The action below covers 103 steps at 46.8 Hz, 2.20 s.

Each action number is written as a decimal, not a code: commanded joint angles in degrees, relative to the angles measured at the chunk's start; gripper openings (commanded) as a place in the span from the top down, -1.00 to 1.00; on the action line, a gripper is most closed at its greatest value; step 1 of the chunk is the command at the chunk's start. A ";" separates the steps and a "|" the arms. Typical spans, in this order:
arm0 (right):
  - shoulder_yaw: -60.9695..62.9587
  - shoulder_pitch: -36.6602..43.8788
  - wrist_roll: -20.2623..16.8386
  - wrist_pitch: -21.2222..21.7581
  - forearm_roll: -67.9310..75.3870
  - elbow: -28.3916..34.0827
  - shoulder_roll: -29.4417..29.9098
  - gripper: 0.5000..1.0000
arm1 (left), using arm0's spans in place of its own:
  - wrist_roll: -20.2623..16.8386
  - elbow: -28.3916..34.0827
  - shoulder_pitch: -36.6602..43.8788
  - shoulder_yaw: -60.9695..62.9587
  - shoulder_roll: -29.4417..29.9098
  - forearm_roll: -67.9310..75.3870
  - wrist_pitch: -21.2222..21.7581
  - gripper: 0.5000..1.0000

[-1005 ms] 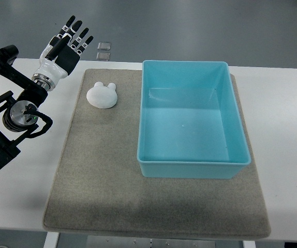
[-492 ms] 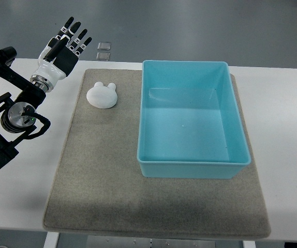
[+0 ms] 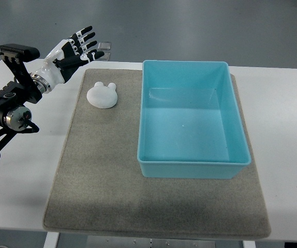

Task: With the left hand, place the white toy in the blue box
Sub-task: 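Rotate the left hand palm-down and reach toward the white rabbit toy, then close the left hand's fingers around the white rabbit toy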

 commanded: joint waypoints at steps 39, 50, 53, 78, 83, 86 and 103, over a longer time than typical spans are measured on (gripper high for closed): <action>0.00 0.00 -0.01 -0.04 0.00 0.00 0.00 -0.74 | -0.68 -3.10 -1.67 1.29 6.06 52.94 2.44 -0.99; 0.00 0.00 -0.01 0.04 0.00 0.00 0.00 -0.74 | -0.51 -2.04 -1.76 5.33 4.48 57.07 8.06 -0.98; 0.00 0.00 -0.01 -0.04 0.00 0.00 0.00 -0.74 | -0.59 -2.04 -1.85 5.95 4.13 57.07 8.68 -0.98; 0.00 0.00 -0.01 -0.04 0.00 0.00 0.00 -0.74 | -0.59 1.39 -3.34 8.05 2.02 57.25 8.85 -0.45; 0.00 0.00 -0.01 -0.04 0.00 0.00 0.00 -0.74 | -0.68 2.00 -3.69 8.58 2.02 57.86 9.03 -0.41; 0.00 0.00 -0.01 -0.04 0.00 0.00 0.00 -0.74 | -0.68 2.09 -3.78 8.58 2.02 58.74 9.12 -0.28; 0.00 0.00 -0.01 -0.04 -0.09 0.00 0.00 -0.74 | -0.59 2.18 -4.13 8.58 1.32 60.06 10.43 1.00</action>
